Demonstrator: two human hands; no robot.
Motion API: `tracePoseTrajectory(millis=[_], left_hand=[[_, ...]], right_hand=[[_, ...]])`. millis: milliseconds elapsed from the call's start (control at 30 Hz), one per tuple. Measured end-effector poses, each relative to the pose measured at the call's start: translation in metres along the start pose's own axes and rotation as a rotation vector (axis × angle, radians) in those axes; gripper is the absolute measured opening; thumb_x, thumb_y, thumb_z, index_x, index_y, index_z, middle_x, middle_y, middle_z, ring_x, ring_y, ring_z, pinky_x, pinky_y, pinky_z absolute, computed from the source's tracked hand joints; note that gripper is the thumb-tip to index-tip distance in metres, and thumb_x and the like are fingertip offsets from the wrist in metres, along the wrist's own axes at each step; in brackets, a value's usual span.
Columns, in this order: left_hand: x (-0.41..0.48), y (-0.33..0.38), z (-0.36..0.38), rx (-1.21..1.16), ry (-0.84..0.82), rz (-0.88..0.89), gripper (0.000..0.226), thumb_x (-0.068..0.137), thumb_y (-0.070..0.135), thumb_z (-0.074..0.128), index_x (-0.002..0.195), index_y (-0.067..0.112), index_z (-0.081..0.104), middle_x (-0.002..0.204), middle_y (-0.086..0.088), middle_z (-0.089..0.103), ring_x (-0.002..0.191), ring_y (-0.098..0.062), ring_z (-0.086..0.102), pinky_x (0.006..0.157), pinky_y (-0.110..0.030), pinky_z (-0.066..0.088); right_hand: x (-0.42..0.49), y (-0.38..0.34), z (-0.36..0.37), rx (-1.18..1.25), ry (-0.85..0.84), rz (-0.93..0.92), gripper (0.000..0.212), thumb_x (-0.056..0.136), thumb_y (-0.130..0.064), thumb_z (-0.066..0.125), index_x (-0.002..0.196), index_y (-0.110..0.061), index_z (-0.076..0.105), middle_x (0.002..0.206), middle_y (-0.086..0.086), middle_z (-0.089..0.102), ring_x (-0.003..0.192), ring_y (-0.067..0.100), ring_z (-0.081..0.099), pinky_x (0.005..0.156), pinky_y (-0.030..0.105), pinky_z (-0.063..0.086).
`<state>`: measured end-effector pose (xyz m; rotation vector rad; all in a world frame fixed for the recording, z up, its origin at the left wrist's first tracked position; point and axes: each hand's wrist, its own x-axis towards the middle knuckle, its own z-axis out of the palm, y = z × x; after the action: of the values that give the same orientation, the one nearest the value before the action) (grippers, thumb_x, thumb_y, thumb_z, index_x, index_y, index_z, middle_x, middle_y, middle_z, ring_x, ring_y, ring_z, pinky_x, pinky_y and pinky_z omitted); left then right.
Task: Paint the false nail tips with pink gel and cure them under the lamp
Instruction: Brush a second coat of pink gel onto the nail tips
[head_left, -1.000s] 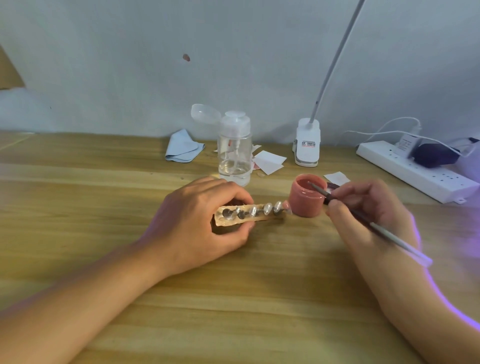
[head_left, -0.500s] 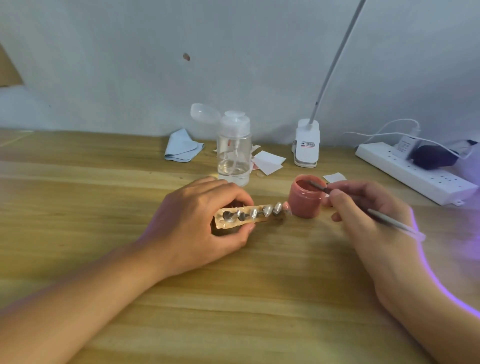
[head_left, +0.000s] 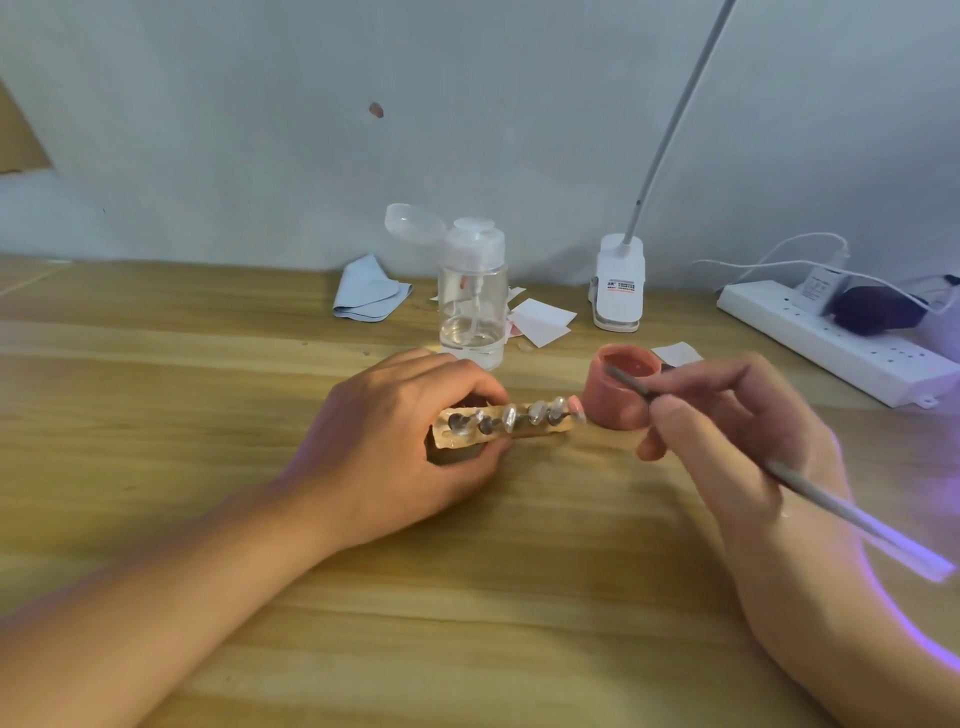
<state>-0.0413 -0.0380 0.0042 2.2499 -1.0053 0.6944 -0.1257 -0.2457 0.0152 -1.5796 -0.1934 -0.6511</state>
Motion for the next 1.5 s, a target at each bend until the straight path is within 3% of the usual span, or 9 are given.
tracePoseTrajectory(millis=[67,167,333,533,800,1267,1500], left_hand=[[-0.0001,0.0003,-0.0004,-0.009,0.003,-0.008,0.018,0.078,0.039,0.070,0.094,0.031,0.068,0.087,0.017,0.066,0.083,-0.007,0.060,0.072,-0.035,0.051],[0.0006,0.0008,-0.0004,-0.010,0.005,-0.004,0.018,0.079,0.040,0.069,0.094,0.031,0.068,0.086,0.017,0.065,0.082,-0.006,0.059,0.071,-0.035,0.051],[0.0008,0.0009,0.0004,-0.016,0.006,0.002,0.018,0.078,0.038,0.071,0.094,0.029,0.069,0.086,0.017,0.065,0.082,-0.008,0.060,0.072,-0.035,0.051],[0.0005,0.0006,0.0003,-0.011,0.008,0.007,0.020,0.078,0.039,0.072,0.095,0.029,0.069,0.085,0.017,0.065,0.081,-0.007,0.058,0.071,-0.035,0.051],[0.0007,0.0009,0.0005,-0.006,0.008,0.011,0.020,0.078,0.038,0.073,0.095,0.028,0.069,0.085,0.017,0.065,0.081,-0.008,0.059,0.071,-0.035,0.051],[0.0006,0.0006,0.0002,-0.009,0.001,0.018,0.020,0.078,0.038,0.073,0.095,0.028,0.069,0.086,0.017,0.065,0.082,-0.009,0.061,0.071,-0.036,0.051],[0.0003,-0.0008,0.0015,-0.015,0.002,0.021,0.020,0.079,0.038,0.073,0.095,0.029,0.069,0.086,0.016,0.066,0.082,-0.009,0.061,0.072,-0.037,0.051]], right_hand=[[-0.0018,0.0016,-0.0001,-0.074,0.011,0.030,0.004,0.076,-0.012,0.058,0.080,-0.011,0.057,0.069,0.000,0.072,0.057,0.005,0.061,0.058,0.016,0.048],[-0.0034,0.0033,-0.0003,-0.252,0.036,0.023,0.007,0.071,-0.018,0.058,0.078,-0.019,0.054,0.066,0.006,0.068,0.058,0.018,0.058,0.056,0.022,0.046],[-0.0053,0.0044,0.0026,-0.428,-0.002,-0.032,0.012,0.070,-0.023,0.063,0.079,-0.021,0.056,0.069,-0.005,0.069,0.066,0.011,0.063,0.056,0.010,0.043],[-0.0048,0.0034,0.0041,-0.493,-0.031,-0.048,0.013,0.071,-0.027,0.064,0.079,-0.025,0.054,0.073,-0.012,0.070,0.072,0.009,0.066,0.054,0.010,0.043],[-0.0041,0.0023,0.0046,-0.517,-0.044,-0.062,0.013,0.070,-0.027,0.064,0.079,-0.025,0.055,0.071,-0.013,0.068,0.066,0.007,0.064,0.049,0.007,0.038],[-0.0063,-0.0007,0.0060,-0.570,-0.046,-0.079,0.013,0.068,-0.024,0.063,0.077,-0.022,0.053,0.067,-0.012,0.065,0.067,0.006,0.061,0.057,0.008,0.041],[-0.0058,-0.0014,0.0060,-0.558,-0.038,-0.065,0.013,0.067,-0.025,0.061,0.078,-0.022,0.054,0.067,-0.013,0.064,0.064,0.007,0.059,0.052,0.008,0.039]])
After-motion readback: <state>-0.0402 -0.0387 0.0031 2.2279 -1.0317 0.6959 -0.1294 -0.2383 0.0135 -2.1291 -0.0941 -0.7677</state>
